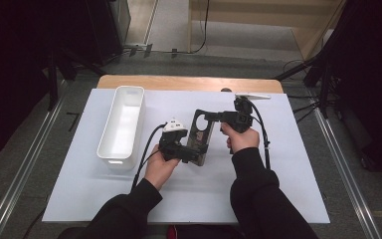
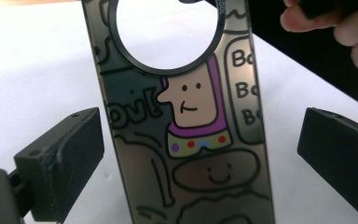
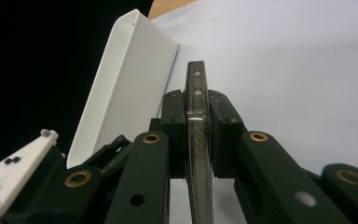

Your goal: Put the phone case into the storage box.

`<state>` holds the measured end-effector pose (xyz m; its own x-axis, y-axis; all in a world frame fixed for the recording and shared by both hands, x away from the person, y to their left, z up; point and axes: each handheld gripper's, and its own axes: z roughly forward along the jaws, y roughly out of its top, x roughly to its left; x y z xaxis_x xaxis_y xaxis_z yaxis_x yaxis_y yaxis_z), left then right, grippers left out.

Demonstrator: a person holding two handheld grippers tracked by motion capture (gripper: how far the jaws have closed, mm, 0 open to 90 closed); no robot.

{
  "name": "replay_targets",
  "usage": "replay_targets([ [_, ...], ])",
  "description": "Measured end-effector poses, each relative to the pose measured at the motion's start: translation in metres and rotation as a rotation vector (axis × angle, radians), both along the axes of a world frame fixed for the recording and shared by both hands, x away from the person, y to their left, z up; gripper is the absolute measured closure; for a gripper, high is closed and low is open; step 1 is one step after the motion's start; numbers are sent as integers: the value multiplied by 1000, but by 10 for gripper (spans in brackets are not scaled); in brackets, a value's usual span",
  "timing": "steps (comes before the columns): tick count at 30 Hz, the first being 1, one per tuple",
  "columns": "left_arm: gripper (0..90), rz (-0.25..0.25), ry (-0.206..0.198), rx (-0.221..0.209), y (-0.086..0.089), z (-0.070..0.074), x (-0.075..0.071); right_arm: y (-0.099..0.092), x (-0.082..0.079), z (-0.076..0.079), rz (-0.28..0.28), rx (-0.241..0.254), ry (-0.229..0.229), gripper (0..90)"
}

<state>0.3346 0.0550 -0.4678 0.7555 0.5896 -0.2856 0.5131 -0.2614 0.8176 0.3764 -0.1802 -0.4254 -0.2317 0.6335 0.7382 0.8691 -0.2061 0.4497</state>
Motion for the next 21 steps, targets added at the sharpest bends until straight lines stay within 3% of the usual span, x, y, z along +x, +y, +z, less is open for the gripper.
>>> replay_targets([
  [4,3,-28,16,-18,3,4,1,-6,1,0,16,-10,-6,771],
  [7,60,-41,17,3,4,10,3,-10,2,2,37,-27,-22,771],
  [14,60,-61,39,-22,11,20,7,-15,-2,4,63,1,-50,771],
  [21,60,-81,51,25,10,29,8,-19,-5,7,125,-6,-92,771],
])
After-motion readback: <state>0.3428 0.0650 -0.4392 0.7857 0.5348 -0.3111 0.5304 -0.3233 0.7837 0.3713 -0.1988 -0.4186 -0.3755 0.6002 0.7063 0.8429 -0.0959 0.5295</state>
